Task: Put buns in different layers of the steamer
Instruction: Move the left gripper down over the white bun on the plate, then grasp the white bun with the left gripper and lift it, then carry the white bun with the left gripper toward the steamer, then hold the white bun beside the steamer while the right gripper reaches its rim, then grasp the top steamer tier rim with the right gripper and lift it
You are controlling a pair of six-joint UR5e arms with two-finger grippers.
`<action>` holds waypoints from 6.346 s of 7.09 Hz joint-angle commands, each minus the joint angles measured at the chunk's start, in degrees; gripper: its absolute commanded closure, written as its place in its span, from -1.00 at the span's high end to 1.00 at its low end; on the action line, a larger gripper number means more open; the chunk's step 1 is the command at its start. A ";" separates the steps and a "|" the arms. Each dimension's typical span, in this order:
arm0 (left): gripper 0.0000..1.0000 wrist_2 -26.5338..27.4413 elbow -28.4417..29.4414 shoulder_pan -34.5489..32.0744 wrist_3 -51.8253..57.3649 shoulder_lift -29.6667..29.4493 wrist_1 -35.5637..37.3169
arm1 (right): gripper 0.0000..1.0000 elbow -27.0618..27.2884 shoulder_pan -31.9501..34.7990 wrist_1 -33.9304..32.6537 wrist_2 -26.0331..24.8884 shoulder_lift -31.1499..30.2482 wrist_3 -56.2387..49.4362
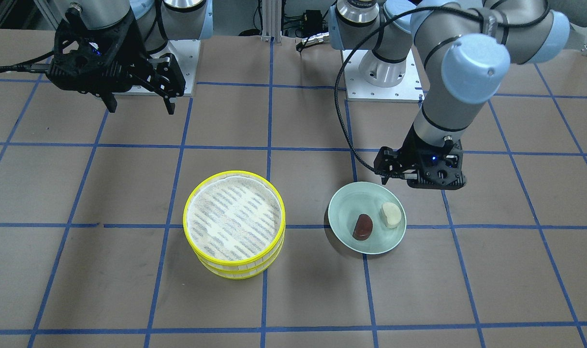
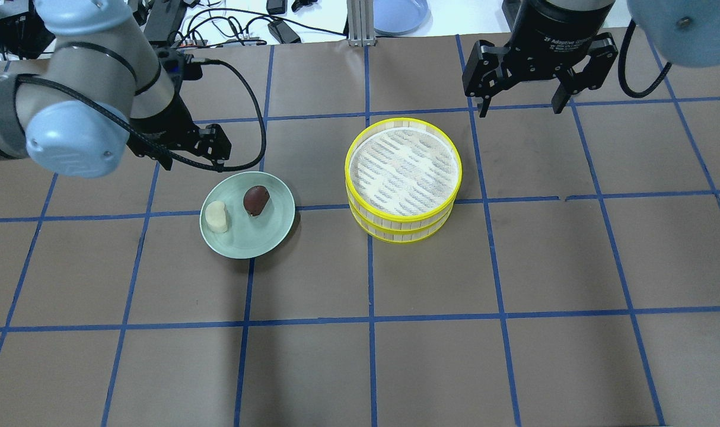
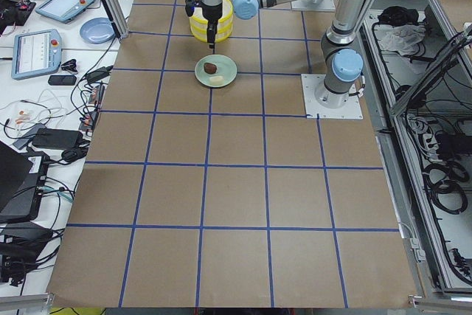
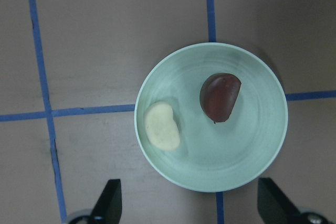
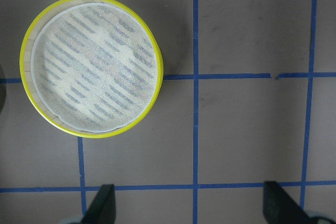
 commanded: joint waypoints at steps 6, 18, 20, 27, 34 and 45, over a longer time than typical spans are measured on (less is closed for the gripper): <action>0.26 1.93 -2.63 2.38 0.15 -11.98 4.18 | 1.00 0.00 0.00 0.04 -0.18 0.00 0.00; -0.92 2.46 -1.84 2.39 0.06 -10.68 5.50 | 1.00 0.00 0.00 0.04 -0.18 0.00 0.00; -0.89 1.76 1.92 0.20 -0.02 -7.25 4.36 | 1.00 0.00 0.00 -0.04 -0.18 0.00 0.00; -0.87 -11.78 4.14 -13.08 -14.61 -7.06 5.58 | 1.00 0.00 0.00 0.04 -0.27 0.00 0.00; -0.87 -11.25 3.96 -13.35 -14.79 -7.06 5.23 | 1.00 0.00 0.00 0.04 -0.18 0.00 0.00; -0.87 -10.90 3.43 -13.35 -14.09 -6.44 5.06 | -0.50 11.51 0.97 -31.25 0.26 21.36 6.24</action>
